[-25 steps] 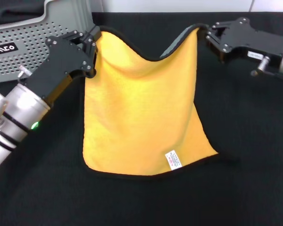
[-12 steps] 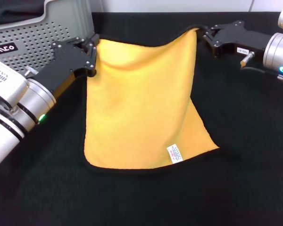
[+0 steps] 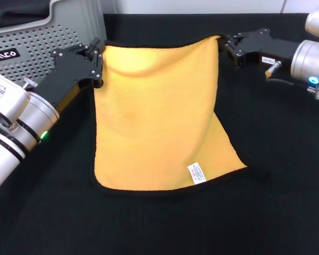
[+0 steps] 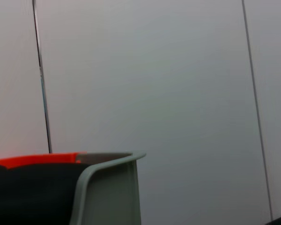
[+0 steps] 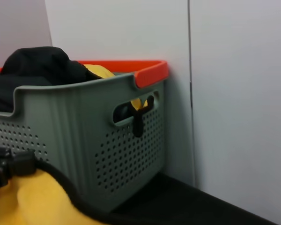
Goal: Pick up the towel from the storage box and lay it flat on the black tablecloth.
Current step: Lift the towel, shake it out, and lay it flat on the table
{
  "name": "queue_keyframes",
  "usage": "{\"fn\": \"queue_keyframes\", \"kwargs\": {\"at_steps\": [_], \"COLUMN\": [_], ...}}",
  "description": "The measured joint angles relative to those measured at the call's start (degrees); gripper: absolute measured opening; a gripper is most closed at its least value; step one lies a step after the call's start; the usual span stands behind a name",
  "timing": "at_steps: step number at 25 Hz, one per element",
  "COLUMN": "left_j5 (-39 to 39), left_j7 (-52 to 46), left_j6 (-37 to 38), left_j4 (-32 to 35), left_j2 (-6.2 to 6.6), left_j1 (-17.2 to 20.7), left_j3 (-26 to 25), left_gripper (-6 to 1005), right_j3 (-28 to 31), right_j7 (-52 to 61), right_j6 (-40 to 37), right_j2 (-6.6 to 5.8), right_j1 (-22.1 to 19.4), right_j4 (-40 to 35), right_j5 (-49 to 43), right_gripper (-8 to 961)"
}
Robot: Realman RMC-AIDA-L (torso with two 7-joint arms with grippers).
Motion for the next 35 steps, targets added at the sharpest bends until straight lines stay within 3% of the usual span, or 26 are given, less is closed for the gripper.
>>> {"fn": "queue_keyframes", "kwargs": {"at_steps": [11, 21, 35], "left_j5": [0.1, 0.1, -0.3], "left_j7": [5.0, 8.3, 13.6], "left_j6": [-0.1, -1.8, -10.6], "left_j4": [-1.4, -1.5, -2.1], "left_j2": [0.0, 0.0, 0.0], "left_j1": [-0.3, -0.3, -4.9], "left_j3": [0.0, 0.0, 0.0], "left_gripper": [30, 30, 31], "right_j3": [-2.3, -3.5, -4.4], "right_j7": [-0.2, -0.7, -5.5], "right_j6": [4.2, 7.0, 9.4], "right_j2": [0.0, 0.0, 0.0], "right_j1": [4.5, 5.7, 6.4], "right_j4": [2.0, 2.3, 2.7], "right_j5": [0.0, 0.0, 0.0], "right_gripper": [38, 39, 41]}}
